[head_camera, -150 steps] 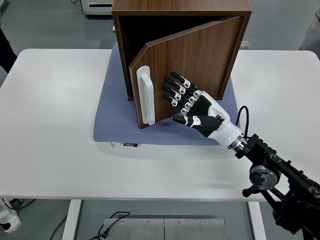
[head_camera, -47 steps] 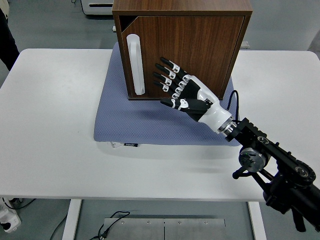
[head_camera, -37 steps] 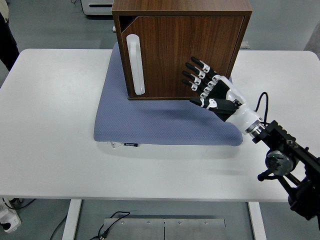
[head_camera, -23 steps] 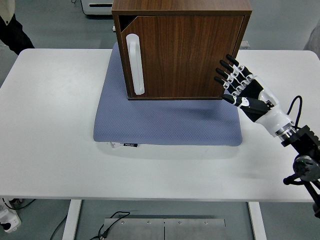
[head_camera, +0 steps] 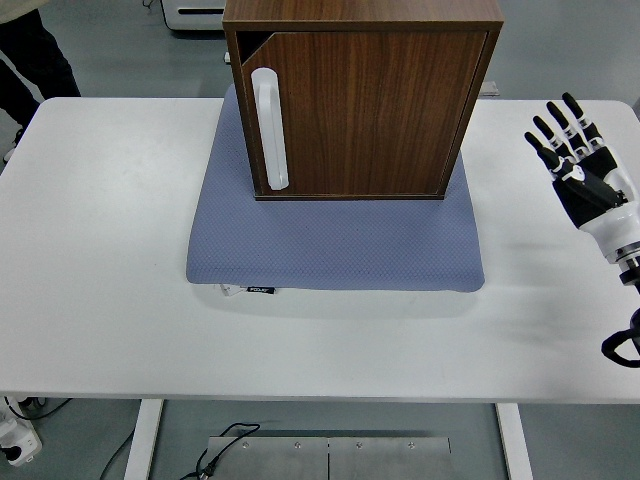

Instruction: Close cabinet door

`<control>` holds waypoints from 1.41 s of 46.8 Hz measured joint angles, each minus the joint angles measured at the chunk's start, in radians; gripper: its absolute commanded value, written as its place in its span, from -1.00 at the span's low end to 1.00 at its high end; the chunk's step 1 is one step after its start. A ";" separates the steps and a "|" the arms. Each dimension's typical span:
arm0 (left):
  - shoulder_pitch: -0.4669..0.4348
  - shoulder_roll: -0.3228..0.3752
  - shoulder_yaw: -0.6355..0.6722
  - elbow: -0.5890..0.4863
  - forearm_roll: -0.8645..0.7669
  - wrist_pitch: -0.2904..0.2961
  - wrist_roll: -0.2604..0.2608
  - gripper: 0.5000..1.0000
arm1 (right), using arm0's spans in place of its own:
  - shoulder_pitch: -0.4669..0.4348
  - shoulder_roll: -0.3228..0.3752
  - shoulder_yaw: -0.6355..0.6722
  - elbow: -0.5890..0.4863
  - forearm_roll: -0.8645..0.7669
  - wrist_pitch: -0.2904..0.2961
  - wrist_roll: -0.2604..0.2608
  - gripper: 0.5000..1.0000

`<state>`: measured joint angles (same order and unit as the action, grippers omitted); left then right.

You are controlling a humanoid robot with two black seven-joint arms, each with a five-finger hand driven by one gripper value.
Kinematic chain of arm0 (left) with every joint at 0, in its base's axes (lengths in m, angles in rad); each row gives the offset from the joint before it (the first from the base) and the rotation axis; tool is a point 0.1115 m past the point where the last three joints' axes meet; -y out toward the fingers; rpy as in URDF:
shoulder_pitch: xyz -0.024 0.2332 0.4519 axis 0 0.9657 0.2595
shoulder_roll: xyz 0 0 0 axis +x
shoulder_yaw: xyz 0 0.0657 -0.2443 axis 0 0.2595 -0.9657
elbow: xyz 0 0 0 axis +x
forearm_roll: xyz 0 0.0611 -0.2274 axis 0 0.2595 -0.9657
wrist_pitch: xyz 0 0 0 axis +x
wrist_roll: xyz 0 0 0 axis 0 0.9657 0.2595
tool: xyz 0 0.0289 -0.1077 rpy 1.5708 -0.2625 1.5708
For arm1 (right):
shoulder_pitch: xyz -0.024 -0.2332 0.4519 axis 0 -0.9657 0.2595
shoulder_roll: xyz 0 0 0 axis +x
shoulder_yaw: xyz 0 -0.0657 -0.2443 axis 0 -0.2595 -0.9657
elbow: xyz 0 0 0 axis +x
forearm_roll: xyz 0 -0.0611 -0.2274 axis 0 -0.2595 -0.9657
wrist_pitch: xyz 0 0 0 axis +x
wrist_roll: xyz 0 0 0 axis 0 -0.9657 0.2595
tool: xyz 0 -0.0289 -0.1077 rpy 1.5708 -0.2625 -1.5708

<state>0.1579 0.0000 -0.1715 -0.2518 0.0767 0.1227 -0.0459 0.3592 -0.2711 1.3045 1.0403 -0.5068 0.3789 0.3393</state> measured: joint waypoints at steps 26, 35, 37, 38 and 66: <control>0.000 0.000 0.000 0.000 0.000 0.000 0.000 1.00 | 0.107 0.139 0.001 -0.106 0.014 -0.165 0.001 1.00; 0.000 0.000 0.000 0.000 0.000 0.000 0.000 1.00 | 0.124 0.150 -0.004 -0.106 0.033 -0.176 -0.016 1.00; 0.000 0.000 0.000 0.000 0.000 0.000 0.000 1.00 | 0.124 0.150 -0.007 -0.106 0.052 -0.184 -0.032 1.00; 0.000 0.000 0.000 0.000 0.000 0.000 0.000 1.00 | 0.124 0.150 -0.009 -0.106 0.062 -0.189 -0.044 1.00; 0.000 0.000 0.000 0.000 0.000 0.000 0.000 1.00 | 0.177 0.219 0.012 -0.191 0.147 -0.236 -0.188 1.00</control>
<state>0.1579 0.0000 -0.1712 -0.2517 0.0767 0.1229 -0.0462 0.5366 -0.0518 1.3165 0.8496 -0.3597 0.1433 0.1515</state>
